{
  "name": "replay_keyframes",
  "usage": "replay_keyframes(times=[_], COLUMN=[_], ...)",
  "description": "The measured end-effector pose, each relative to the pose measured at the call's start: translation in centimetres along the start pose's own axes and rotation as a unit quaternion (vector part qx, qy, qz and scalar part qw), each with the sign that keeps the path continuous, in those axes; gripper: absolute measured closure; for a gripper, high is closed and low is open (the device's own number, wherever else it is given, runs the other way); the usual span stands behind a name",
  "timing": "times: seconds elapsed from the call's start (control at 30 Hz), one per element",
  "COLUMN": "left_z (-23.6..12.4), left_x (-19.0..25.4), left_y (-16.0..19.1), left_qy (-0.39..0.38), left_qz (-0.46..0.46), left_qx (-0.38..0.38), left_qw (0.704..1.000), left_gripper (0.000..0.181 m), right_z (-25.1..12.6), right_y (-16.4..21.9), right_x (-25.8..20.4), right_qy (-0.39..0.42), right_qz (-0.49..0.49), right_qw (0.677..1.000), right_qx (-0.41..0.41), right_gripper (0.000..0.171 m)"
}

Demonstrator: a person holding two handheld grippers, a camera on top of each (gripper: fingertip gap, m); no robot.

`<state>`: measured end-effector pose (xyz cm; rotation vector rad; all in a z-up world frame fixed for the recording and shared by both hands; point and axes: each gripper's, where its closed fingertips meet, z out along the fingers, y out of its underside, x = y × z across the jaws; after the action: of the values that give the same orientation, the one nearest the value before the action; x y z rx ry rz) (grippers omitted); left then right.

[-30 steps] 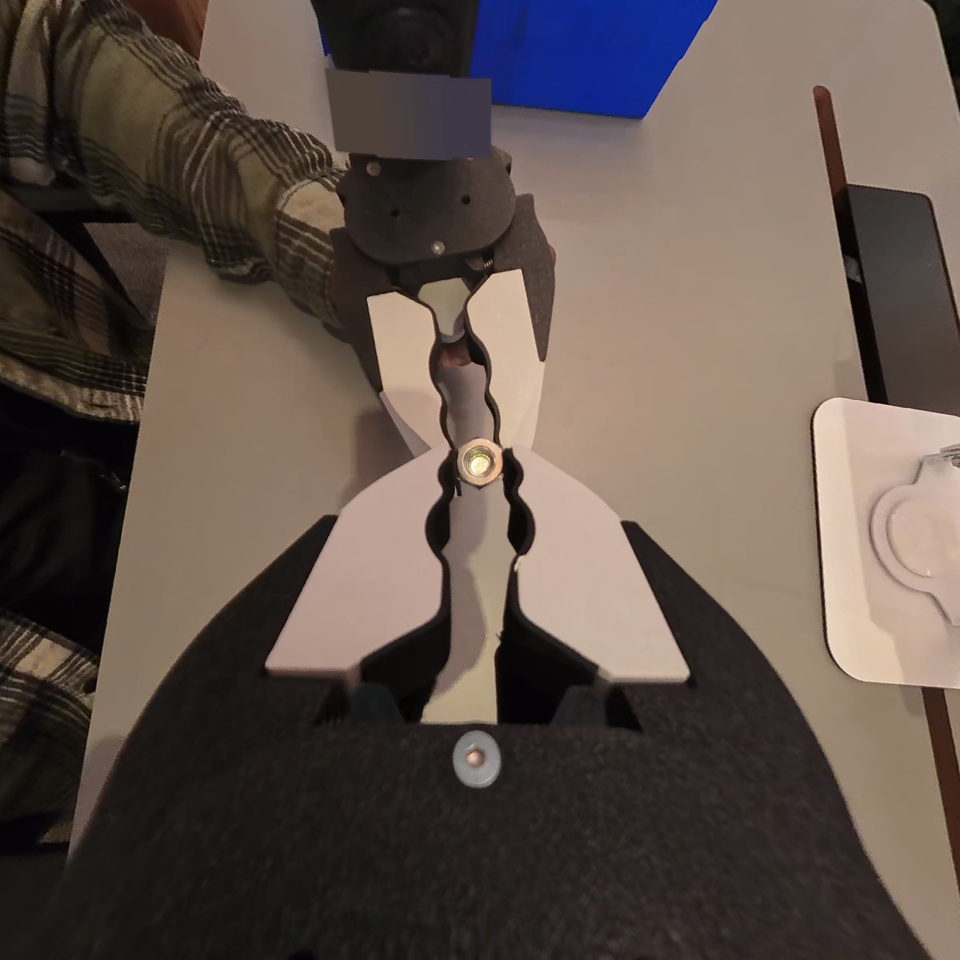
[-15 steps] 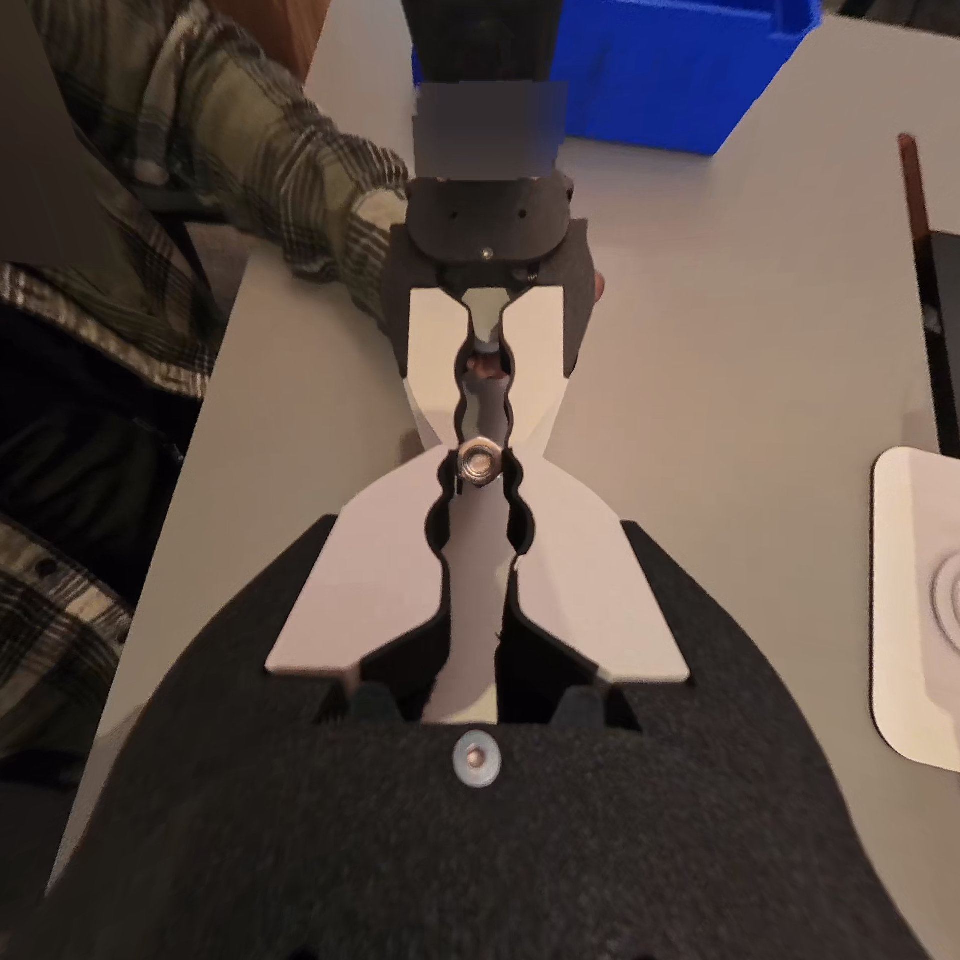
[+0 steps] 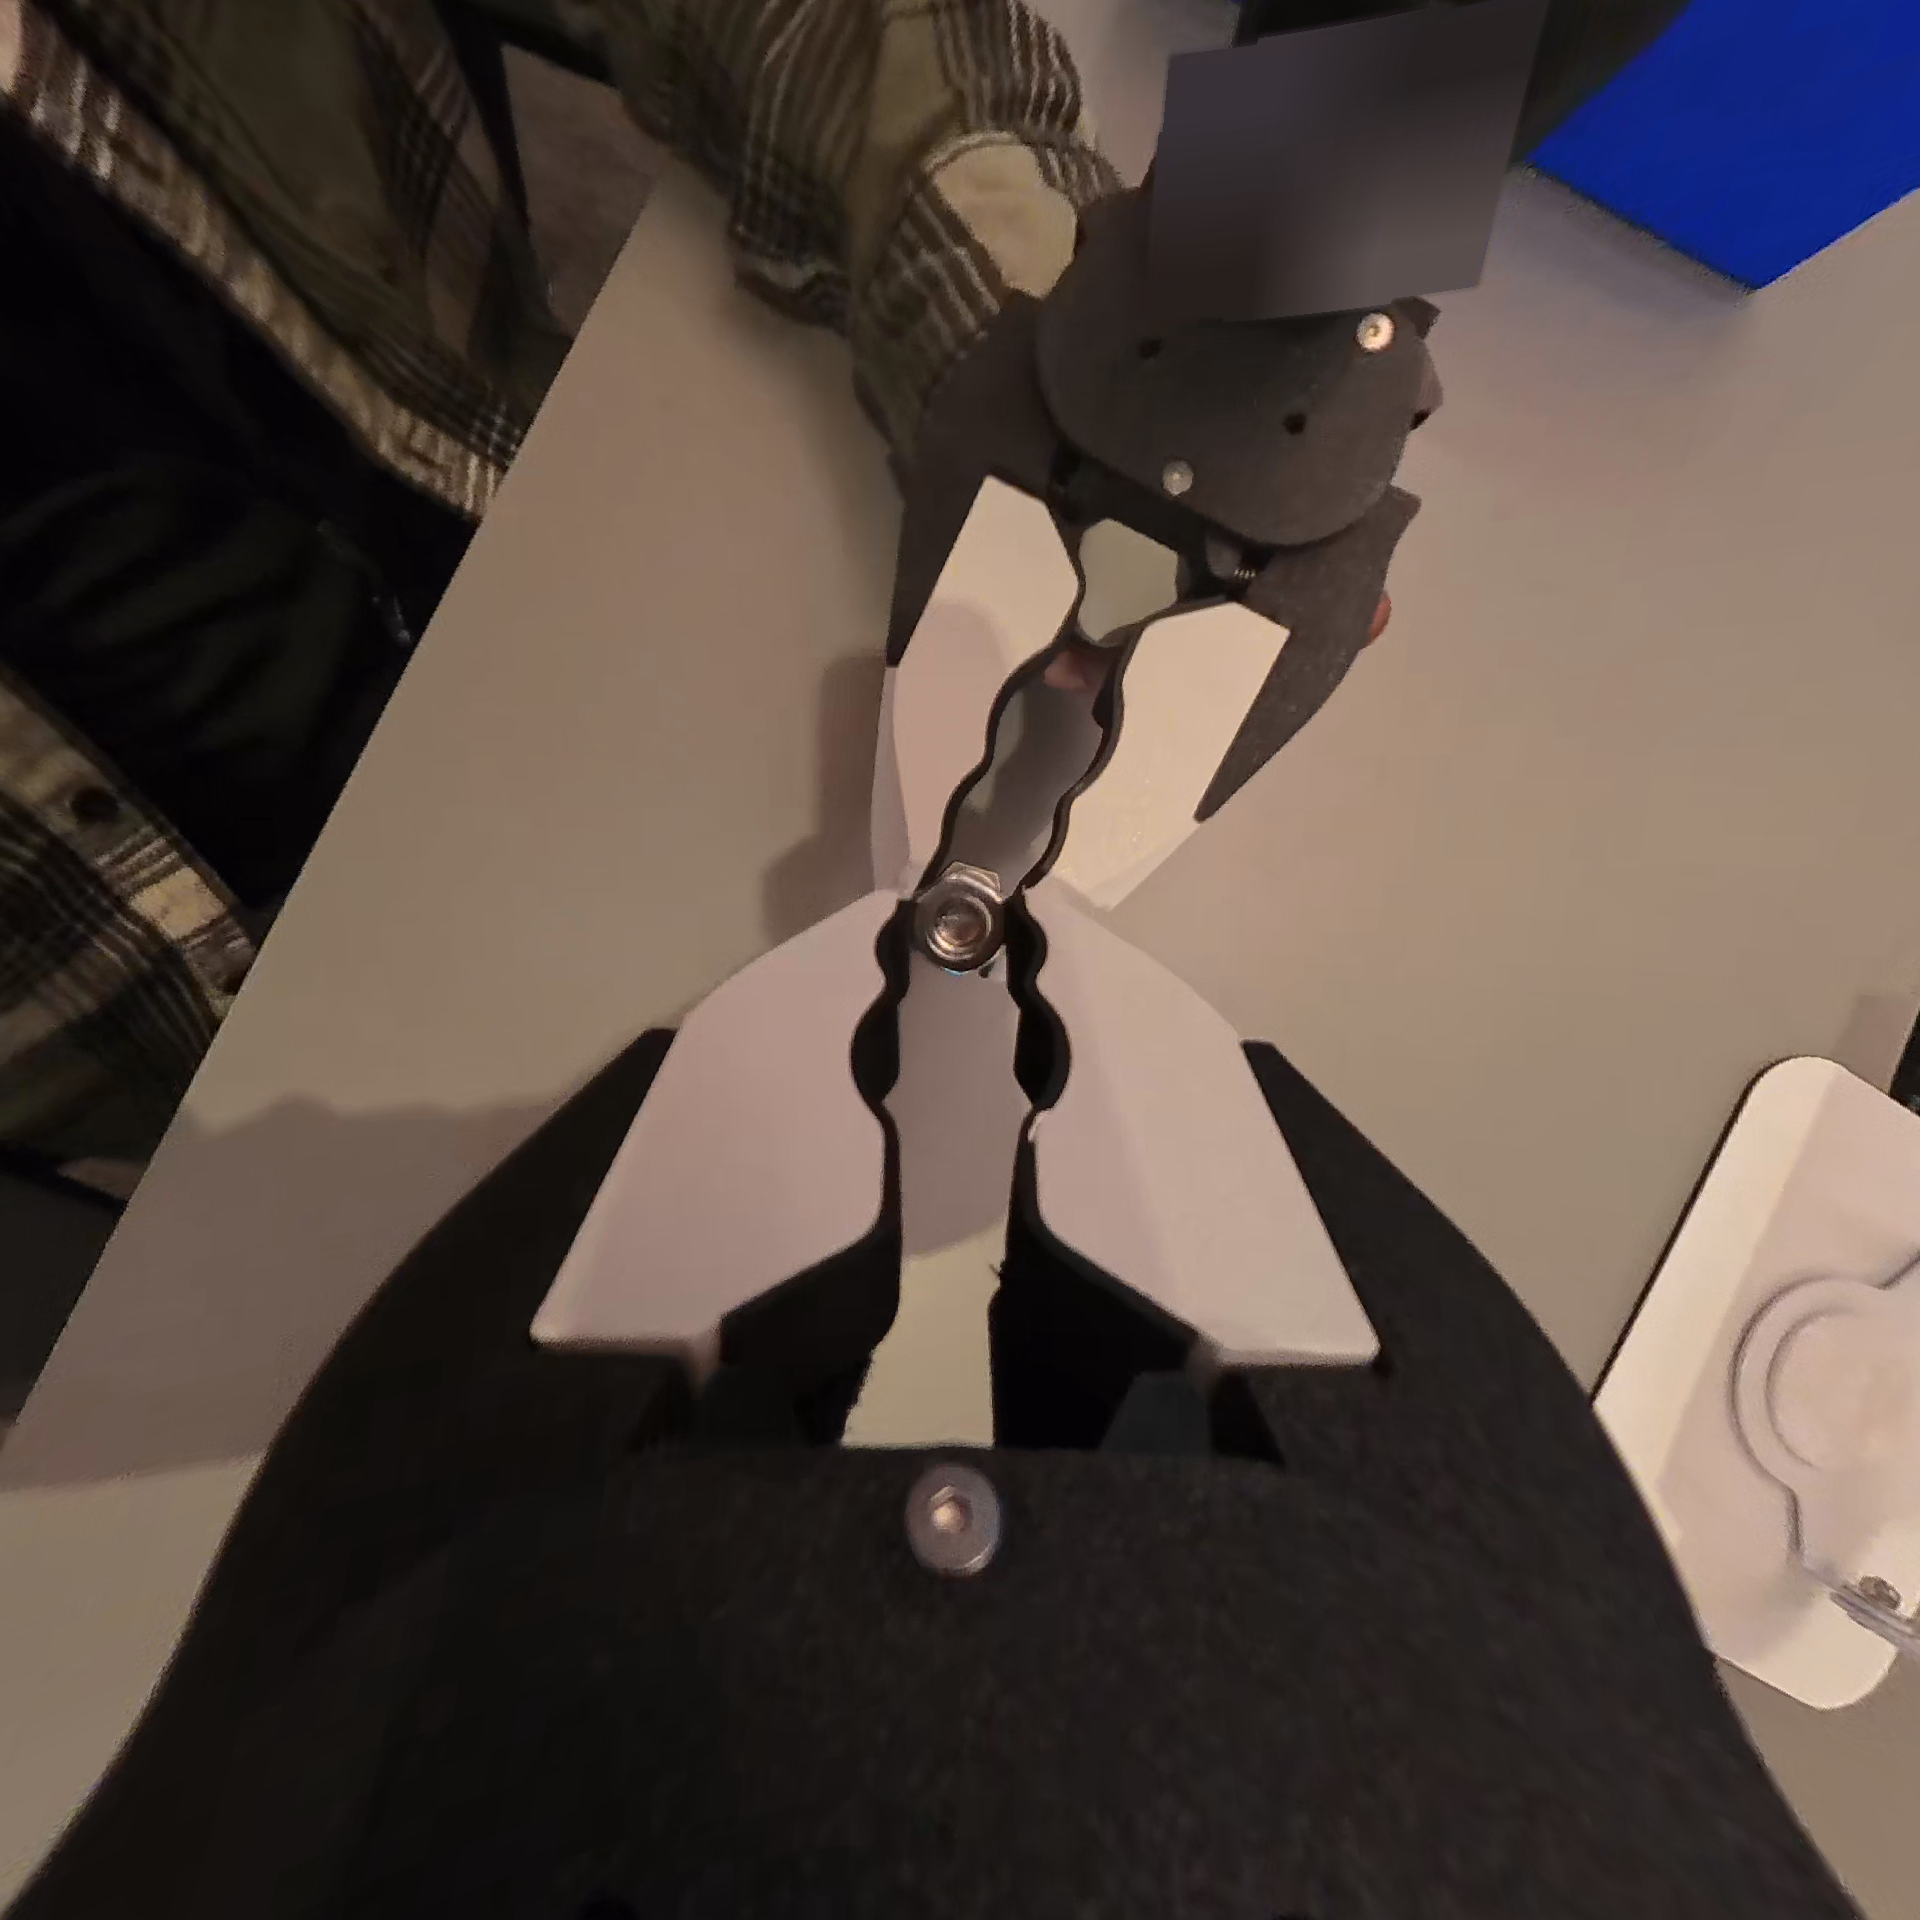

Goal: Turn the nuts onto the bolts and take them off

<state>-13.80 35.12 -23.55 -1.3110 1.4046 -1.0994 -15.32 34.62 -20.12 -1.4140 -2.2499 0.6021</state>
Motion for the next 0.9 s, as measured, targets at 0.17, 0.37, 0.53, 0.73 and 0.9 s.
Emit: replay_keyframes(times=[0.17,0.37,0.53,0.73,0.9], left_z=[0.4,0.5,0.5,0.5,0.4], left_x=[0.1,0.0,0.0,0.0,-0.3], left_y=[0.6,0.7,0.6,0.6,0.6], left_qy=[0.005,0.003,0.004,0.004,-0.008], left_qz=[-0.007,-0.008,-0.008,-0.008,-0.009], left_qx=[-0.017,-0.018,-0.014,-0.015,-0.012], left_qw=[1.0,1.0,1.0,1.0,1.0], left_gripper=[0.162,0.162,0.162,0.162,0.162], right_z=[0.4,0.4,0.3,0.1,-0.1], right_y=[0.7,0.8,0.6,0.2,-0.4], right_x=[-0.2,-0.1,0.1,0.3,1.0], right_qy=[-0.008,-0.009,-0.006,0.0,0.02], right_qz=[-0.001,0.013,0.018,0.025,0.042], right_qw=[0.999,1.0,1.0,1.0,0.998], right_qx=[-0.032,-0.024,-0.017,0.0,0.035], right_gripper=[0.154,0.154,0.149,0.141,0.137])
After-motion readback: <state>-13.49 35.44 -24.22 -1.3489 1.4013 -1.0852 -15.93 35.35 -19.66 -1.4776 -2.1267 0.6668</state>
